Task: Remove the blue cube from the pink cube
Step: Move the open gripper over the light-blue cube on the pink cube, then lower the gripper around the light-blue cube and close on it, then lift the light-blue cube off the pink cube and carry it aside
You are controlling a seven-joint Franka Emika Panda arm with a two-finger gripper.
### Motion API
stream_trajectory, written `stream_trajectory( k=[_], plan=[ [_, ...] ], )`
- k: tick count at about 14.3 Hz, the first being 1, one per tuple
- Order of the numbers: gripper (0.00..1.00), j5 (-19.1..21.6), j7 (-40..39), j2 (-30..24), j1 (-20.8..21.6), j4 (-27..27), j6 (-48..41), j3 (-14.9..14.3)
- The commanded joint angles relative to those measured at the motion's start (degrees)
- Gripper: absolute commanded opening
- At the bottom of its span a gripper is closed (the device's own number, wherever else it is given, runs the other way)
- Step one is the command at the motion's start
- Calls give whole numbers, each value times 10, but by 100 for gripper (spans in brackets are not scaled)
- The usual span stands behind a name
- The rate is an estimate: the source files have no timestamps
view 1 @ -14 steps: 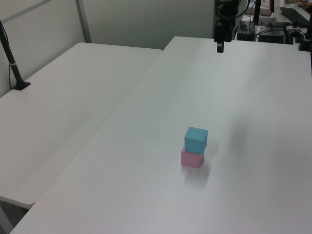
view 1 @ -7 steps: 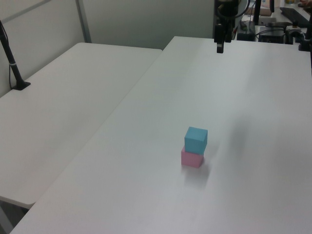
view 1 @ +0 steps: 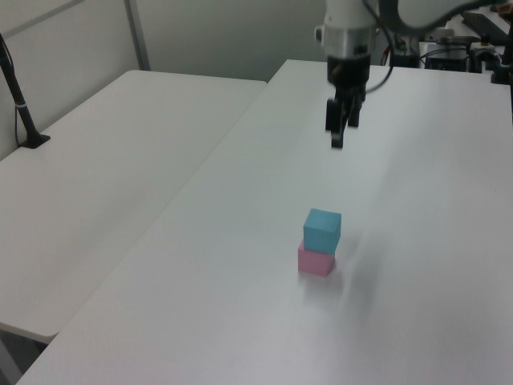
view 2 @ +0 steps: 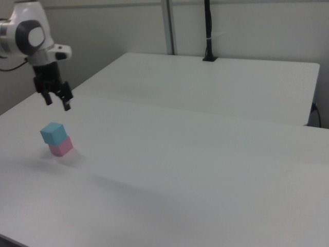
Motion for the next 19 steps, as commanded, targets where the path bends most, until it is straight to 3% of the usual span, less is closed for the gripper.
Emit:
stream_trajectory(
  k=[1,4,9,10,11,12,14,19],
  plan=[
    [100,0,39,56,67,-5,45,-7],
    [100,-7,51,102,82,-5,86,-8],
    [100,-8,51,126,96,-5,128,-8],
    [86,-10,51,126,97,-5,128,-8],
    [33,-14,48,126,97,-5,128,-8],
    [14,-14,45,125,97,-5,127,-8],
    [7,-14,23,115,89,-4,119,-8],
    [10,-20,-61,112,19,-2,107,-18]
  ],
)
